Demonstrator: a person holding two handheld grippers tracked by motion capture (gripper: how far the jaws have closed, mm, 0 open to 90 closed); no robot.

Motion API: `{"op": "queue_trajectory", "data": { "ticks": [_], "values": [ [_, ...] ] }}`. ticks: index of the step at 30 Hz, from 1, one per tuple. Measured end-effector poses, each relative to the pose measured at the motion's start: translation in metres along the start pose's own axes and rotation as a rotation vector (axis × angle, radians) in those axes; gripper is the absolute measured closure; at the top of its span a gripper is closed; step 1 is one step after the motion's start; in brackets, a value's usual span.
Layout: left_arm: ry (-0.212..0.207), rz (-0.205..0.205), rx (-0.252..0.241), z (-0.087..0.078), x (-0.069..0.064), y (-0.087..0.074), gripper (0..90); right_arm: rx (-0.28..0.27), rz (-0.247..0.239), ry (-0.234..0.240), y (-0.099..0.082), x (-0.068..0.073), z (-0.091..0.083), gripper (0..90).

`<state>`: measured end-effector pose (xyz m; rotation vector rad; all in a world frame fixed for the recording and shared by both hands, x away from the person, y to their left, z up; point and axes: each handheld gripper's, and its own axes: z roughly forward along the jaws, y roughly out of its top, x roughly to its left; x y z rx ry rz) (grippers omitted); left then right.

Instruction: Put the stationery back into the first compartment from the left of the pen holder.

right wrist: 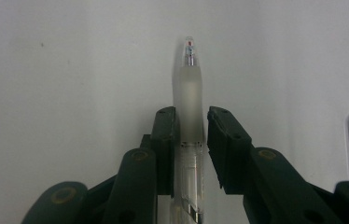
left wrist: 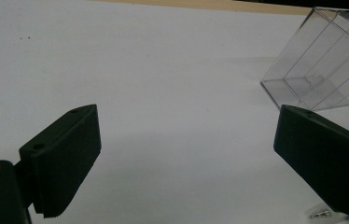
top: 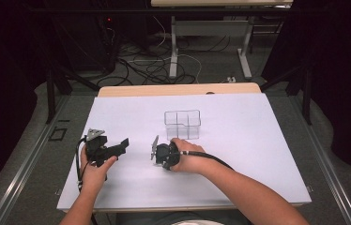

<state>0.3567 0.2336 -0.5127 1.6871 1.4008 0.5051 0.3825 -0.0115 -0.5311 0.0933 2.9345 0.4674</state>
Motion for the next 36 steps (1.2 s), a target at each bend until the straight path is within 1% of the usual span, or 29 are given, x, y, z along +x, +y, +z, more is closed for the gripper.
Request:
{"op": "queue_trajectory", "data": {
  "ticks": [1,9,10,12,16,18,24,29,33,36],
  "values": [
    [0.000,0.000,0.000,0.0000,0.0000,0.0000,7.5,-0.001,-0.004,0.003,0.0001,-0.0005,0.0002,72.6],
    [0.000,0.000,0.000,0.0000,-0.0002,0.0001,7.5,0.013,0.008,0.012,0.0017,0.0006,0.0001,77.0],
    [0.000,0.001,0.001,0.0000,-0.0001,0.0001,7.5,0.017,0.002,0.002,0.0018,0.0008,0.0002,78.6],
    [0.001,0.001,0.002,-0.0001,-0.0001,0.0001,7.5,0.020,-0.006,0.000,0.0021,0.0004,0.0005,79.1],
    [0.000,0.000,0.003,0.0001,0.0002,-0.0001,7.5,0.029,-0.002,-0.002,0.0030,0.0016,0.0002,79.3],
    [0.000,0.000,0.002,0.0000,0.0001,0.0000,7.5,0.032,-0.011,-0.007,0.0035,0.0015,0.0005,79.4],
    [0.002,0.000,0.003,-0.0001,0.0002,0.0000,7.5,0.032,-0.014,-0.015,0.0036,0.0026,0.0004,79.5],
    [0.001,0.000,0.003,0.0001,0.0002,0.0000,7.5,0.033,-0.011,-0.022,0.0037,0.0037,0.0003,79.5],
    [0.002,0.000,0.004,0.0001,0.0002,-0.0001,7.5,0.033,-0.011,-0.041,0.0042,0.0050,-0.0001,79.5],
    [0.002,0.001,0.005,0.0001,0.0002,-0.0001,7.5,0.026,0.004,-0.052,0.0042,0.0055,-0.0014,79.5]
  ]
}}
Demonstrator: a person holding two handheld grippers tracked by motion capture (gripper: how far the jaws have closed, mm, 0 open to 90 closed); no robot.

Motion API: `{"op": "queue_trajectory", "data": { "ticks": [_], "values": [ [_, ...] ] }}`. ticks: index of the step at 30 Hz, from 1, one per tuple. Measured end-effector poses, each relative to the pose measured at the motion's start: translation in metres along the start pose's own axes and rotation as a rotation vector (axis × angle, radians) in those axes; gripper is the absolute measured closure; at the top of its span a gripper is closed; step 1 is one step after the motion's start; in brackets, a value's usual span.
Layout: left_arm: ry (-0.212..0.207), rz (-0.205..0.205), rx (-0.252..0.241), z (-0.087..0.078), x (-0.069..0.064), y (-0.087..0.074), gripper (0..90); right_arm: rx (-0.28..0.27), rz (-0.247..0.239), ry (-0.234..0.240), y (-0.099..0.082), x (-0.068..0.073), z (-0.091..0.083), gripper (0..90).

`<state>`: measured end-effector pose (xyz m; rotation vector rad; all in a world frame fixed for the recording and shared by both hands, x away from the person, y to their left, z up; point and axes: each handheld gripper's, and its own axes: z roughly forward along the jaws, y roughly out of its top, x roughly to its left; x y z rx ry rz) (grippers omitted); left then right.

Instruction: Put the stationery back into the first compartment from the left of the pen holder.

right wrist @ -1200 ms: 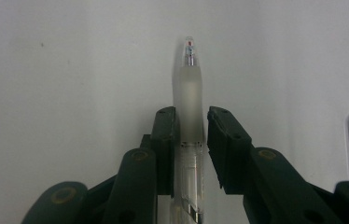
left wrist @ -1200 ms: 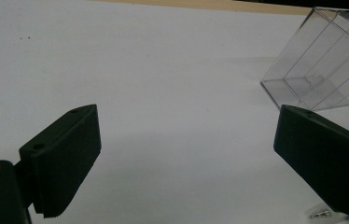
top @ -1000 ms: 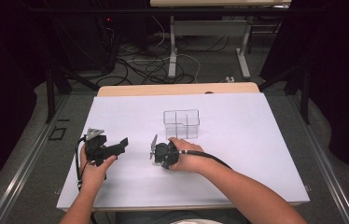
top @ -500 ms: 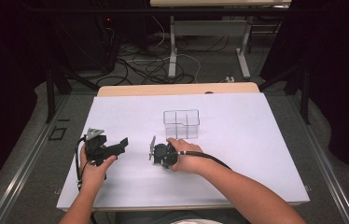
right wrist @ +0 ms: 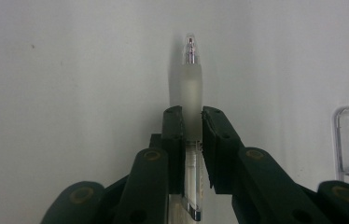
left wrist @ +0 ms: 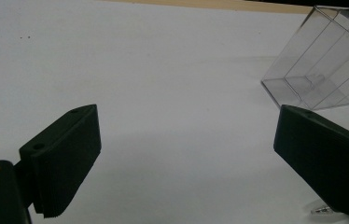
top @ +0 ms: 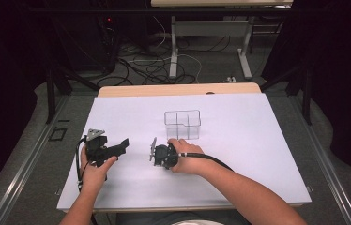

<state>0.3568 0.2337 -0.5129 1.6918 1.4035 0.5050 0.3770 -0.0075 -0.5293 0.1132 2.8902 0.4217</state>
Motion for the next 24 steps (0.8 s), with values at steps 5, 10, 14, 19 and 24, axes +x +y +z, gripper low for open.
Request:
{"op": "queue_trajectory", "data": {
  "ticks": [5,10,14,19,24],
  "values": [
    [0.000,-0.003,0.000,0.000,0.000,0.000,7.5,-0.032,0.032,0.002,-0.001,-0.003,-0.004,79.6],
    [0.001,-0.003,0.000,0.000,0.000,0.000,7.5,-0.077,0.062,-0.006,-0.001,-0.006,-0.011,79.6],
    [0.002,-0.001,0.003,0.000,0.000,0.000,7.9,-0.131,0.109,-0.012,-0.002,-0.010,-0.020,79.6],
    [0.039,0.044,0.008,0.001,-0.001,-0.001,13.0,-0.197,0.160,-0.025,-0.006,-0.015,-0.032,79.6],
    [0.040,0.077,0.025,0.002,-0.004,-0.001,16.1,-0.293,0.201,-0.041,-0.014,-0.019,-0.040,79.6]
  ]
}}
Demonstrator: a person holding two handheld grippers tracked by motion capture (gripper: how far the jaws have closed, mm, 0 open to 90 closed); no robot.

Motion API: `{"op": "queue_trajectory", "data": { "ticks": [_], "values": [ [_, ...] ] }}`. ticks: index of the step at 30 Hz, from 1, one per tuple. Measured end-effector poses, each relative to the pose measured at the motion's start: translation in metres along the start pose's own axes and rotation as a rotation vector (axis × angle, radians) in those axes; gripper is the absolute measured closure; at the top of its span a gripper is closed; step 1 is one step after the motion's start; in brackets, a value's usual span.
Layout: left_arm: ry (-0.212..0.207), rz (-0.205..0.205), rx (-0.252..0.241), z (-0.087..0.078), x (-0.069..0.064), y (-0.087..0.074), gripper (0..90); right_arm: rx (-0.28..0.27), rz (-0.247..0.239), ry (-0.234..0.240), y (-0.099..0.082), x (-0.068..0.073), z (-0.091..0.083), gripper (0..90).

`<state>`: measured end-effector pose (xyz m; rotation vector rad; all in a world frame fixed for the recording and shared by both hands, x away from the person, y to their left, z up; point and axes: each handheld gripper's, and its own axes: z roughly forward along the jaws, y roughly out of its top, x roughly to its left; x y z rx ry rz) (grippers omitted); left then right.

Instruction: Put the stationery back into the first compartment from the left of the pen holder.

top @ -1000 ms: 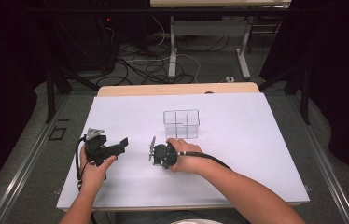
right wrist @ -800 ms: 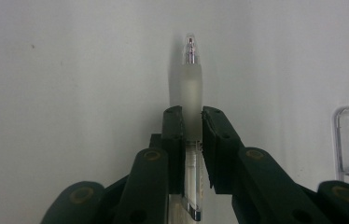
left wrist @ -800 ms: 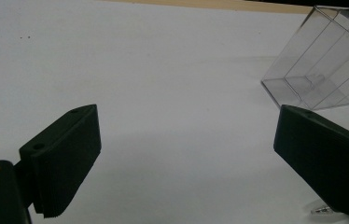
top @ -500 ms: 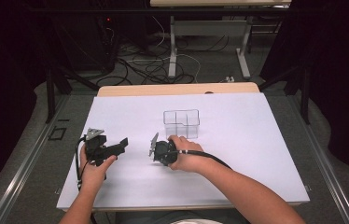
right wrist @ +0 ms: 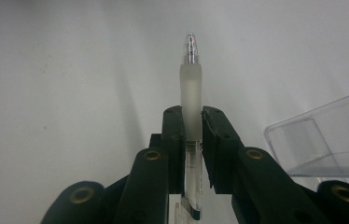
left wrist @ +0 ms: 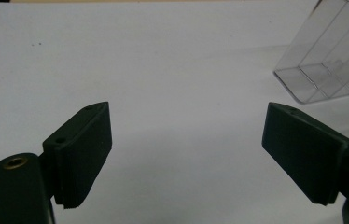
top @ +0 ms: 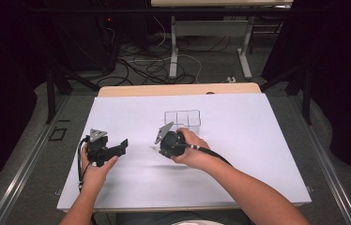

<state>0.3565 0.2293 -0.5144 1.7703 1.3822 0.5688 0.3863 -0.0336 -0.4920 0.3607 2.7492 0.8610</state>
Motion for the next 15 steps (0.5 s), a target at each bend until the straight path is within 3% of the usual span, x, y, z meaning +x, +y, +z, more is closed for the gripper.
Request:
{"op": "queue_trajectory", "data": {
  "ticks": [4,11,15],
  "values": [
    [-0.020,0.035,0.009,0.001,-0.005,0.000,16.8,-0.083,0.047,-0.007,-0.007,-0.006,-0.007,79.6],
    [-0.066,0.045,-0.051,0.001,-0.012,-0.001,19.2,-0.194,0.128,-0.029,-0.020,-0.013,-0.019,79.6],
    [-0.093,0.039,-0.059,0.001,-0.017,-0.001,20.0,-0.273,0.165,-0.048,-0.029,-0.014,-0.027,79.7]
  ]
}}
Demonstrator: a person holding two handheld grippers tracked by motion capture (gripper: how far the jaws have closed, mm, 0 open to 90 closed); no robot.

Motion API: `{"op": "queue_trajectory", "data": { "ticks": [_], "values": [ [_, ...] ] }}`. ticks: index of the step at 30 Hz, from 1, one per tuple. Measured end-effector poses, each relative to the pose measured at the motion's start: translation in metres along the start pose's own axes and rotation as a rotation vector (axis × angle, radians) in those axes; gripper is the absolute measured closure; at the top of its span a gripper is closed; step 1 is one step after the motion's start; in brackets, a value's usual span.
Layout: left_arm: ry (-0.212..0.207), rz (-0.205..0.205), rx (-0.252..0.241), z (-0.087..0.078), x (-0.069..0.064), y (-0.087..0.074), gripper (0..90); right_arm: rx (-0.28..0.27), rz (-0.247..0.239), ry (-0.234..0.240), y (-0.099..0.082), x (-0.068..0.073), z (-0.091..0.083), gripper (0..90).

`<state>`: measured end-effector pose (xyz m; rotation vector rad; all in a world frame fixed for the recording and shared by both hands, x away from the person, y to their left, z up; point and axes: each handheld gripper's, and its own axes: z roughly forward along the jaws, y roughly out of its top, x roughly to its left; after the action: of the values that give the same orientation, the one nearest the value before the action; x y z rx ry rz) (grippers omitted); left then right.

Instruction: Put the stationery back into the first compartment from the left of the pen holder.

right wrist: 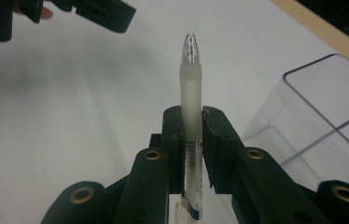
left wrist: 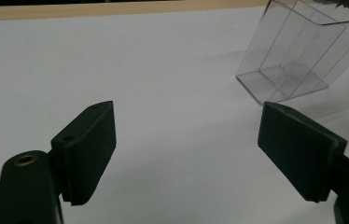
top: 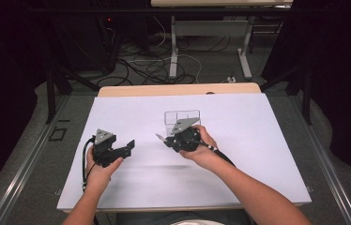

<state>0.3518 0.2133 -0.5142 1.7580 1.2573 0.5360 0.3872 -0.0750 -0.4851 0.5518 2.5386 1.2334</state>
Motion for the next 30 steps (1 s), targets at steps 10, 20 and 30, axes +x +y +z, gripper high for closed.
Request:
{"op": "queue_trajectory", "data": {
  "ticks": [10,20,30],
  "values": [
    [-0.038,0.019,-0.007,0.000,-0.012,0.001,34.8,-0.163,0.045,-0.085,-0.019,-0.003,-0.023,79.7],
    [-0.073,0.133,-0.008,0.001,-0.037,0.004,40.5,-0.287,0.063,-0.142,-0.034,-0.003,-0.042,79.6],
    [-0.154,0.114,-0.003,0.006,-0.060,0.004,40.8,-0.346,0.121,-0.191,-0.052,-0.006,-0.052,79.6]
  ]
}}
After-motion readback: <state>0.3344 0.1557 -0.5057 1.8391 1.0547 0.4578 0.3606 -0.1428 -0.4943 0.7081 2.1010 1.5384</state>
